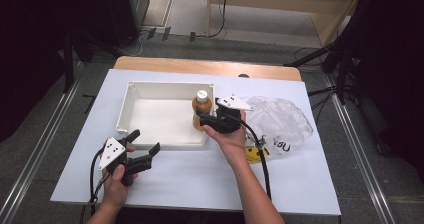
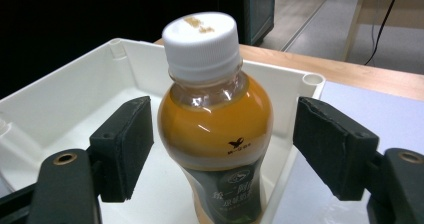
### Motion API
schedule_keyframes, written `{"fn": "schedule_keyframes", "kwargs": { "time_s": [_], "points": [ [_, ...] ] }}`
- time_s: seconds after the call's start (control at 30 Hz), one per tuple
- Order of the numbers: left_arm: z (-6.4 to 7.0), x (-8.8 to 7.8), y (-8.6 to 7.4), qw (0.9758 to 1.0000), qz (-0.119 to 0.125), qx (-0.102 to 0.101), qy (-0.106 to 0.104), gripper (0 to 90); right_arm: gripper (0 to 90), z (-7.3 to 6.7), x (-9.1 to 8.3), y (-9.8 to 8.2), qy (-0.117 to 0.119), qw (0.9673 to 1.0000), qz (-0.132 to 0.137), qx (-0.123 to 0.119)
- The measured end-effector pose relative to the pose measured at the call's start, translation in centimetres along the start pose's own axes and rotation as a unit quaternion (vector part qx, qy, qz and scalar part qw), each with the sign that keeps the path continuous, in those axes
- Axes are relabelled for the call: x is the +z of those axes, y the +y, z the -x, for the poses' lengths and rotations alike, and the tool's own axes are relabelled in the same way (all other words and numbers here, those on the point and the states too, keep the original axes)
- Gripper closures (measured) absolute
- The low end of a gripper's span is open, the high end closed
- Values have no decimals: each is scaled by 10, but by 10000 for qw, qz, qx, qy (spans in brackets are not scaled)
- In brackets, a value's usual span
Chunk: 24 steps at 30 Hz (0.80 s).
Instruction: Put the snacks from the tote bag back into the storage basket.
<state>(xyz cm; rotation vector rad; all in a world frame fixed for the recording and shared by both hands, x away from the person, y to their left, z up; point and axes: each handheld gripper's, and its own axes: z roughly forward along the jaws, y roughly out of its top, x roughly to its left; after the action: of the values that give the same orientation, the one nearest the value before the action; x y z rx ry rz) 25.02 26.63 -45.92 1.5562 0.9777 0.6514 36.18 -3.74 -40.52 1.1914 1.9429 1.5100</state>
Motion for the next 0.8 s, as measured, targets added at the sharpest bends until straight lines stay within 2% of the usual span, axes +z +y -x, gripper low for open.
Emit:
{"fn": "schedule_keyframes", "kwargs": {
  "time_s": [0.27,0.8],
  "points": [
    [0,0,0,10000,3,-21,24,139,248,6,-20,2,-20,9999,163,6],
    [1,1,0,10000,-18,23,25,139,237,26,-53,-5,-219,9994,249,19]
  ]
}}
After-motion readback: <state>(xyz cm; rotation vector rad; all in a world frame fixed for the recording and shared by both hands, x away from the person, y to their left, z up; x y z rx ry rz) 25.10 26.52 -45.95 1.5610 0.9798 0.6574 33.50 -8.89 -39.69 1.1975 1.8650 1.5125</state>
